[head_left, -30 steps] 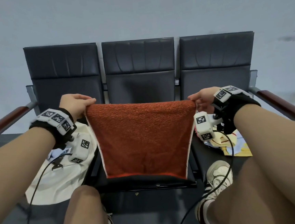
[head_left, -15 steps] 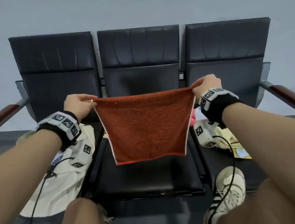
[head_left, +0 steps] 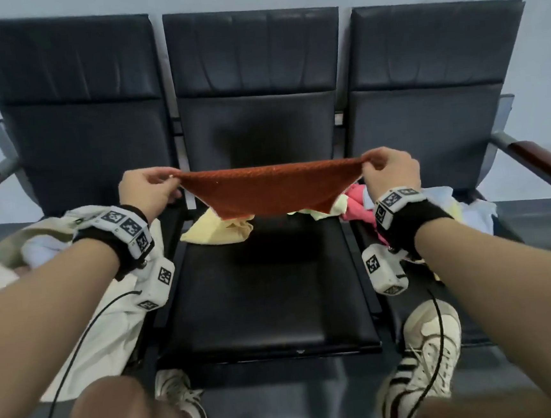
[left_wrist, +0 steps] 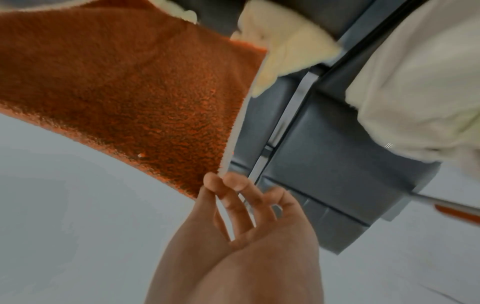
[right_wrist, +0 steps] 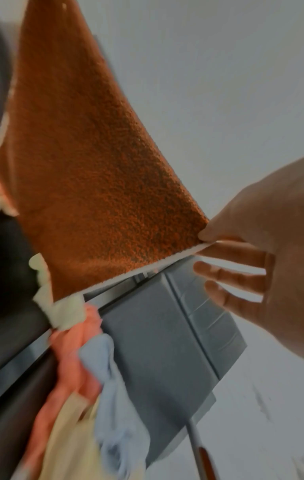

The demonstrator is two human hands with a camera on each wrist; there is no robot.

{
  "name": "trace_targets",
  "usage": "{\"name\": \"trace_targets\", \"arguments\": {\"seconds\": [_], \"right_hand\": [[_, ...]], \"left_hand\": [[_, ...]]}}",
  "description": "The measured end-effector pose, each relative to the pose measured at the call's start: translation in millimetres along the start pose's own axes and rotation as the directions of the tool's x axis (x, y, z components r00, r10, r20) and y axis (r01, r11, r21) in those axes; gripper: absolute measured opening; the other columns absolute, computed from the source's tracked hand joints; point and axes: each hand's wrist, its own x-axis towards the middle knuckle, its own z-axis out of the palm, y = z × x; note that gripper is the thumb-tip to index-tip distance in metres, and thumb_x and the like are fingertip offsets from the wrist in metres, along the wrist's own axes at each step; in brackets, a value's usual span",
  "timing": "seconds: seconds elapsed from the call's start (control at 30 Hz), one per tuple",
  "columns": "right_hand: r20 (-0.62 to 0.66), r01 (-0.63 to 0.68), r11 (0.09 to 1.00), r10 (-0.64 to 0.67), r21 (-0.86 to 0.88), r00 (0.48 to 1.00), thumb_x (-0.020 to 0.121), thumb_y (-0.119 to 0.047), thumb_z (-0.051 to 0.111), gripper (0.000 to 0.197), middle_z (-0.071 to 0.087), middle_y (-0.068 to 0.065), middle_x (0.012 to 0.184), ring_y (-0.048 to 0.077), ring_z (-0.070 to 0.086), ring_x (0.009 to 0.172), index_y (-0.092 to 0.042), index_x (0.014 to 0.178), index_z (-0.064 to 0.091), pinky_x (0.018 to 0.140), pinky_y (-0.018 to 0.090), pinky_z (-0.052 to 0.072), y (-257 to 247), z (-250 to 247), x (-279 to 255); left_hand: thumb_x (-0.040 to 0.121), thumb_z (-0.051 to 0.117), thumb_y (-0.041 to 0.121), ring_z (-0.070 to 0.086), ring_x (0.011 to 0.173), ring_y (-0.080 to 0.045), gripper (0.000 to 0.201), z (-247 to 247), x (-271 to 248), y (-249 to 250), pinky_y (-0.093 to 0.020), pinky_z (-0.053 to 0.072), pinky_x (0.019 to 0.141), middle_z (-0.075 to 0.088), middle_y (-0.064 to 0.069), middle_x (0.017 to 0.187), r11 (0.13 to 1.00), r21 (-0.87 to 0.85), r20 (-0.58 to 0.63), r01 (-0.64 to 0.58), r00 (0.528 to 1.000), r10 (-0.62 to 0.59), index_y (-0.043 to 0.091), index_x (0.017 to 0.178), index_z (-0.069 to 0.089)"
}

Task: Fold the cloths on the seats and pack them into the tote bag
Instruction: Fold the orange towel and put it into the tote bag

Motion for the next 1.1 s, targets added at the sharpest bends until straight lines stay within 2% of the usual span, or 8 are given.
{"name": "trace_targets", "arguments": {"seconds": [0.1, 0.2, 0.37, 0.47, 0.57, 0.77, 0.97, 1.1], "right_hand": [[0.258, -0.019, 0.965, 0.089, -0.260, 0.962, 0.084, -0.019, 0.054, 0.025, 0.073, 0.008, 0.099, 0.031, 0.066, 0.096, -0.024, 0.098, 0.074, 0.083, 0.034, 0.053, 48.9, 26.5, -48.2], [0.452, -0.130, 0.919, 0.303, -0.373, 0.839, 0.084, -0.015, 0.057, 0.016, 0.071, 0.011, 0.107, 0.031, 0.065, 0.102, -0.024, 0.088, 0.069, 0.086, 0.032, 0.051, 93.0, 54.2, -96.3], [0.574, -0.150, 0.836, 0.481, -0.527, 0.662, 0.088, -0.009, 0.057, 0.016, 0.070, 0.012, 0.109, 0.031, 0.065, 0.104, -0.016, 0.094, 0.071, 0.089, 0.032, 0.053, 138.0, 84.3, -150.9], [0.597, -0.076, 0.783, 0.529, -0.617, 0.604, 0.088, -0.013, 0.056, 0.021, 0.069, 0.014, 0.110, 0.032, 0.065, 0.100, -0.011, 0.103, 0.071, 0.083, 0.030, 0.053, 145.3, 87.4, -157.9], [0.591, -0.027, 0.749, 0.543, -0.662, 0.596, 0.082, -0.023, 0.060, 0.023, 0.069, 0.012, 0.106, 0.032, 0.066, 0.094, -0.016, 0.100, 0.072, 0.085, 0.032, 0.054, 145.2, 89.0, -153.3], [0.633, 0.217, 0.633, 0.559, -0.743, 0.535, 0.072, -0.032, 0.060, 0.030, 0.069, 0.006, 0.091, 0.027, 0.068, 0.086, -0.015, 0.096, 0.069, 0.085, 0.037, 0.057, 128.6, 95.4, -145.2], [0.590, 0.269, 0.625, 0.387, -0.733, 0.709, 0.083, -0.046, 0.066, 0.035, 0.060, 0.009, 0.092, 0.033, 0.064, 0.085, -0.013, 0.093, 0.058, 0.067, 0.033, 0.047, 71.8, 119.5, -127.2], [0.602, 0.139, 0.775, 0.350, -0.617, 0.717, 0.080, -0.039, 0.071, 0.036, 0.063, 0.010, 0.090, 0.028, 0.061, 0.074, -0.007, 0.091, 0.059, 0.061, 0.031, 0.049, 36.0, 172.4, -113.9]], "left_hand": [[0.088, 0.065, 0.000, 0.062, 0.047, -0.003, 0.015, 19.5, -36.6, -61.7, -0.018, 0.054, 0.055, 0.067, 0.001, 0.053, 0.979, 0.106, 0.075, 0.177, 0.980, -0.185, 0.010, 0.089, 0.076], [0.087, 0.062, -0.002, 0.063, 0.050, -0.014, 0.015, 38.7, -81.1, -122.3, -0.021, 0.052, 0.051, 0.068, -0.003, 0.056, 0.910, 0.243, 0.144, 0.335, 0.916, -0.375, 0.005, 0.090, 0.075], [0.084, 0.061, -0.001, 0.063, 0.048, -0.016, 0.021, 54.5, -150.8, -180.4, -0.014, 0.040, 0.035, 0.073, -0.006, 0.065, 0.788, 0.408, 0.143, 0.462, 0.820, -0.555, 0.014, 0.078, 0.075], [0.085, 0.059, 0.008, 0.065, 0.050, -0.016, 0.019, 51.2, -166.7, -186.9, -0.017, 0.047, 0.045, 0.071, -0.005, 0.062, 0.752, 0.446, 0.128, 0.485, 0.797, -0.590, 0.014, 0.076, 0.075], [0.080, 0.061, 0.017, 0.070, 0.060, -0.020, 0.016, 48.5, -165.9, -178.7, -0.028, 0.058, 0.069, 0.069, -0.005, 0.056, 0.720, 0.539, 0.174, 0.438, 0.778, -0.604, 0.015, 0.071, 0.074], [0.073, 0.061, 0.031, 0.065, 0.082, -0.030, 0.017, 48.3, -167.4, -167.0, -0.033, 0.054, 0.079, 0.066, -0.007, 0.083, 0.697, 0.666, 0.294, 0.265, 0.766, -0.572, 0.016, 0.074, 0.068], [0.080, 0.065, 0.040, 0.066, 0.091, -0.030, 0.019, 46.0, -169.9, -183.3, -0.033, 0.052, 0.082, 0.069, -0.003, 0.091, 0.744, 0.622, 0.295, 0.245, 0.806, -0.513, 0.022, 0.080, 0.072], [0.083, 0.064, 0.028, 0.069, 0.091, -0.030, 0.014, 42.4, -163.8, -192.6, -0.036, 0.056, 0.083, 0.073, -0.004, 0.090, 0.788, 0.590, 0.373, 0.175, 0.807, -0.458, 0.021, 0.081, 0.076]]}}
